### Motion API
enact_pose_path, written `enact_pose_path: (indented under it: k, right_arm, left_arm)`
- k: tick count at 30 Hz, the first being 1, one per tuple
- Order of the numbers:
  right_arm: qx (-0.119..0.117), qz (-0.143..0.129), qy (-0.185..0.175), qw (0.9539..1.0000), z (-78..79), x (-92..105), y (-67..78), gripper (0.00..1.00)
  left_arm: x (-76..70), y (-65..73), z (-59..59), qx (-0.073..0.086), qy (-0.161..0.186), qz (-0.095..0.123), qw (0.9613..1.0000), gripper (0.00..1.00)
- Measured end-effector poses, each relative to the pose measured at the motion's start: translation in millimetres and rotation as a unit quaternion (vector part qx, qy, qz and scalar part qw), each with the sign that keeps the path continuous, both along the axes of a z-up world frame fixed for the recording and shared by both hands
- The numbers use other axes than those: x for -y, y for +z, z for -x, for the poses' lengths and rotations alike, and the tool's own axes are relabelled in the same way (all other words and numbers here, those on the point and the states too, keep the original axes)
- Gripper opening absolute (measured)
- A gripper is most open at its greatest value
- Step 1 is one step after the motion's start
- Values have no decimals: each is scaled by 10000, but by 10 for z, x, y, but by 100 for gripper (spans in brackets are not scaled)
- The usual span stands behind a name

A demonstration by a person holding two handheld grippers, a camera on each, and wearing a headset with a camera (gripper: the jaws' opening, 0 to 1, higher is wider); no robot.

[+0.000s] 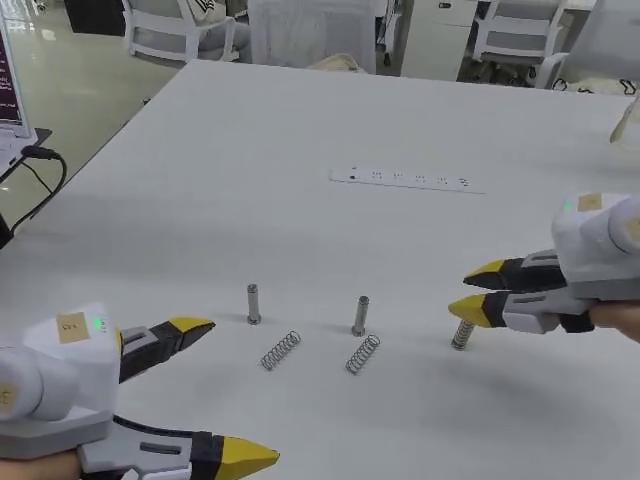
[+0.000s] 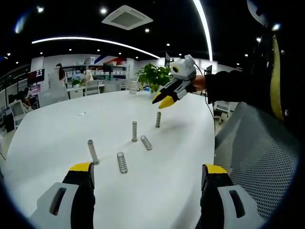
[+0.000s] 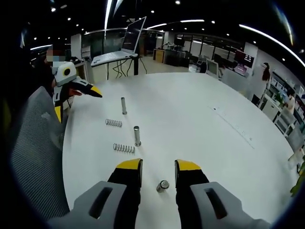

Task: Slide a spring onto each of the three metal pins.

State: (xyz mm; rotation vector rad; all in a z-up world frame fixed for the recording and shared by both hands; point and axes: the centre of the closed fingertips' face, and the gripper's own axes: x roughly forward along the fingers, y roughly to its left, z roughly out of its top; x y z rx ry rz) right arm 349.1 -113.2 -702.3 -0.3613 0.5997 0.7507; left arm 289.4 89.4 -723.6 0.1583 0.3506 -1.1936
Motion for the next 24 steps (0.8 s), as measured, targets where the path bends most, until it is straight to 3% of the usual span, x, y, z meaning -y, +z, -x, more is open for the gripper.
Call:
enact_pose_path:
  k: [8,16,21,24]
  right_arm:
    - [165,-40,146,9997,23,-118,140,25]
    - [365,-154,201,9990,125,-219,292,26]
    - [468,-187,206,9985,199,-256,373,26]
    - [536,-206,207,9981,244,-269,421,26]
  left_arm:
    - [76,70,-26,66,-63,4,10000,87]
    - [253,95,-61,128,-307,-160,9993,79]
    - [326,70,-120,151,-379,-244,9989,75]
    - [332,-17,-192,182,-366,-382,9984,69]
